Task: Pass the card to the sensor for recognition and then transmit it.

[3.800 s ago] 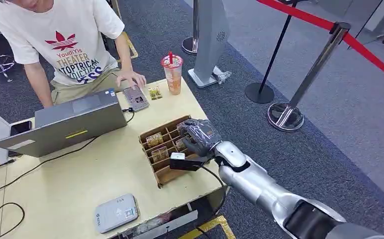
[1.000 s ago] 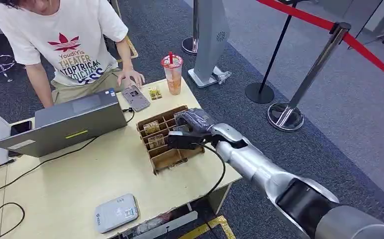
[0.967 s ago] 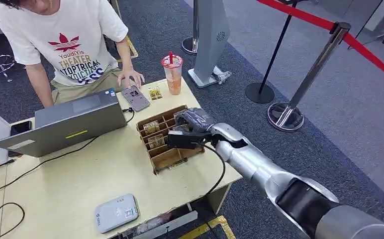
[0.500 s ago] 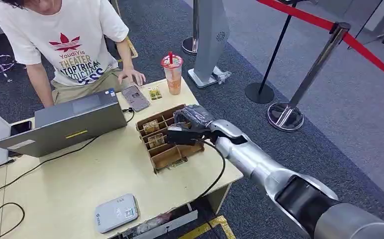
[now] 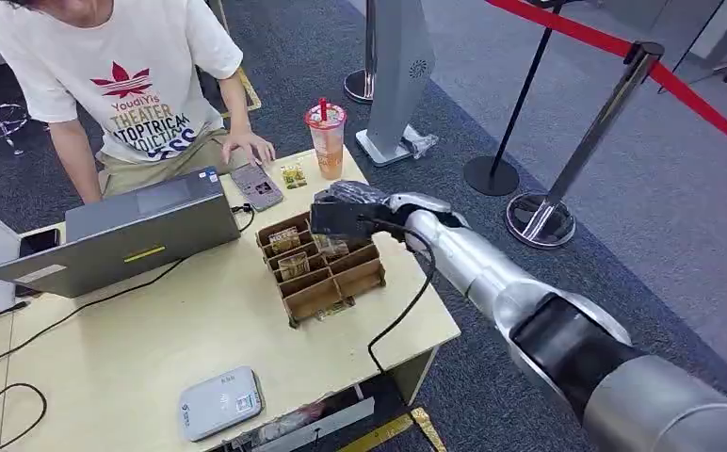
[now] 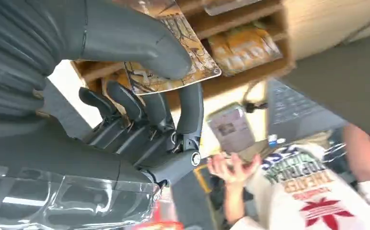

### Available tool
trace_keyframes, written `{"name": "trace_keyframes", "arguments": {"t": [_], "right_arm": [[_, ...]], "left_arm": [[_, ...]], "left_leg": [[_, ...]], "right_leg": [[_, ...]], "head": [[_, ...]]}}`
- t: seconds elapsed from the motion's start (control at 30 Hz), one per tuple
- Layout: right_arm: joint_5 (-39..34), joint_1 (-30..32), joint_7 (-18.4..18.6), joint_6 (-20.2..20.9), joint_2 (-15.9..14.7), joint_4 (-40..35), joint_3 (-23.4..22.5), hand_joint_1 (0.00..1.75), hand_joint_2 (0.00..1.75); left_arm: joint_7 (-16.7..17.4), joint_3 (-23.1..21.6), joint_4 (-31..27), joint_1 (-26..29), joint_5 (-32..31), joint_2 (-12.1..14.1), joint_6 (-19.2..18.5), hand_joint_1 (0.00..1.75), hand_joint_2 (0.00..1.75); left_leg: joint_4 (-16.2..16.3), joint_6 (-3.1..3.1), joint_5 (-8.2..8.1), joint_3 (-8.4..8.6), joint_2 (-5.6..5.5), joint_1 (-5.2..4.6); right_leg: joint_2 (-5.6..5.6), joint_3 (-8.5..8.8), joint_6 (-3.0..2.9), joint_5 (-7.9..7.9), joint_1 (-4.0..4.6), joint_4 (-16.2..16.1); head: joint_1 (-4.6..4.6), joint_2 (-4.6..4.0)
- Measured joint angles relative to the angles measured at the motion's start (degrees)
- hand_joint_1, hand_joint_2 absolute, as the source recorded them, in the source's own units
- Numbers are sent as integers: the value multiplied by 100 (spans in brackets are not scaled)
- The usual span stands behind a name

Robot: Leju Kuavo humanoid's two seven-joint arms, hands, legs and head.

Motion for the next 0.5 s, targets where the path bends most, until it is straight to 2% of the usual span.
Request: {"name": "trace_keyframes", "arguments": {"t": [0.17,0.5], "right_arm": [[-415,-670,-120,354,2,389,125,175,175],[-688,-1263,-114,345,94,629,321,175,175]], "left_arm": [[0,9,0,1,28,2,4,0,0],[13,11,0,-2,-18,2,-2,0,0]], "left_leg": [[0,0,0,-2,-2,1],[0,0,0,-3,-3,1]], "right_leg": [[-2,0,0,0,0,0],[-2,1,0,0,0,0]], "head": [[0,0],[0,0]]}}
